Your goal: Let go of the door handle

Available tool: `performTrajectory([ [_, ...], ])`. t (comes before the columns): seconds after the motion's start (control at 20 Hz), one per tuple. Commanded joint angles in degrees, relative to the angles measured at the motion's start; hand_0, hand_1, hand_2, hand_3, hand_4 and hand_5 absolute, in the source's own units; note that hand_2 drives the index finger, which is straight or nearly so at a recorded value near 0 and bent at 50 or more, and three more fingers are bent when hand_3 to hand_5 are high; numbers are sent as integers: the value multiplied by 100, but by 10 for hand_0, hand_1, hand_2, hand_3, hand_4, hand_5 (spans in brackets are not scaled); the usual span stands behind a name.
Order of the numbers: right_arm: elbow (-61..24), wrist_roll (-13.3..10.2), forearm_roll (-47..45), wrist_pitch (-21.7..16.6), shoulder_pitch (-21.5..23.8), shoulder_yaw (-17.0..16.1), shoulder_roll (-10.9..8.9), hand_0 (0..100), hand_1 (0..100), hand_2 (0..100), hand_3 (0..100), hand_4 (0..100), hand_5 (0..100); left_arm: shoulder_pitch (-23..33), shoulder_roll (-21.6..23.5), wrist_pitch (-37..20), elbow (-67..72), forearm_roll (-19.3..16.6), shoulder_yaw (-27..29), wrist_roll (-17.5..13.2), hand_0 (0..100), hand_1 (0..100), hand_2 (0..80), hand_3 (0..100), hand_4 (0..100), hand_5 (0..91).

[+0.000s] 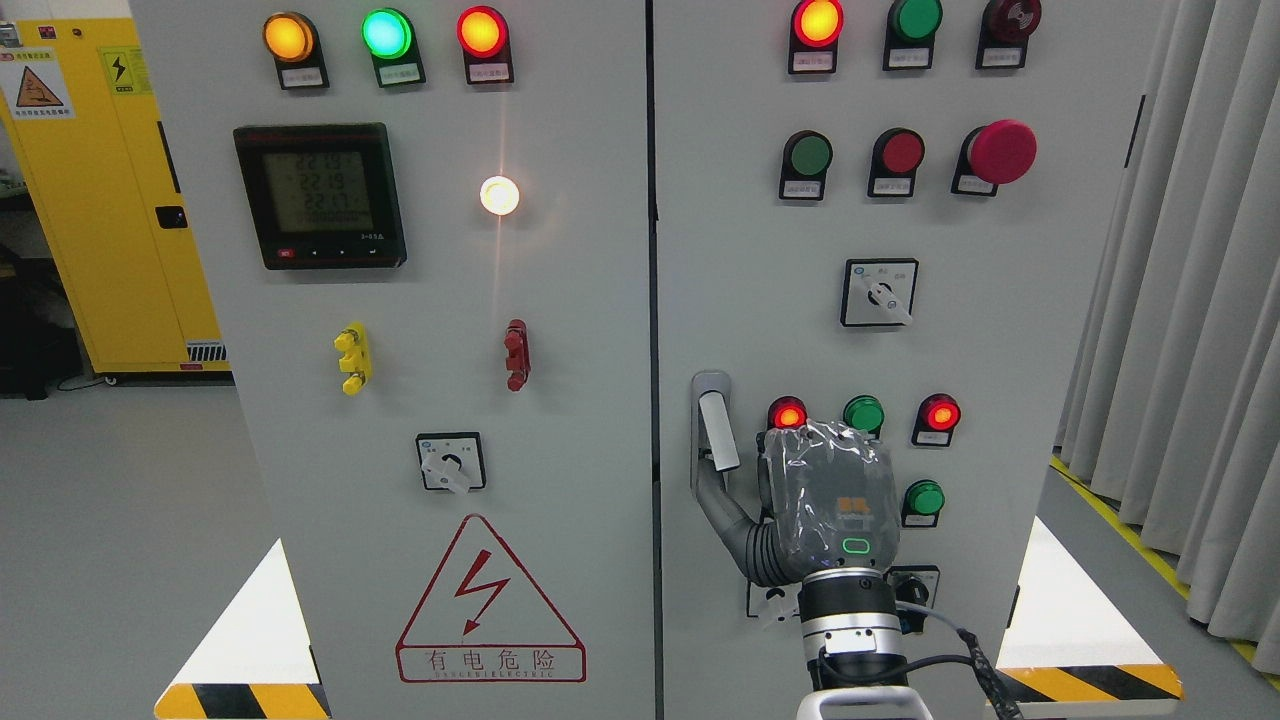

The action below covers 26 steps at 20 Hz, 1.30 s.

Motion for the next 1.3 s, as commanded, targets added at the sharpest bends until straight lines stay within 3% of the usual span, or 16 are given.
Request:
performTrajectory([
  [0.0, -8, -11, -2, 2, 10, -7, 0, 521, 320, 1000, 1000, 1000, 1000, 0, 0, -2, -88, 0, 0, 0, 120, 556, 0, 0, 0, 0],
  [0.25, -16, -11, -19, 2, 10, -7, -9, 532, 318, 1000, 1000, 1000, 1000, 0, 0, -2, -88, 0, 0, 0, 120, 556, 0, 0, 0, 0],
  [0.4, -51, -20, -19, 2, 19, -7, -9, 588, 290, 1000, 1000, 1000, 1000, 0, 0, -2, -88, 0, 0, 0, 120, 556, 0, 0, 0, 0],
  [1.25, -95, -20, -19, 2, 19, -7, -18, 517, 287, 1000, 1000, 1000, 1000, 0, 0, -2, -88, 0, 0, 0, 120, 556, 0, 0, 0, 0],
])
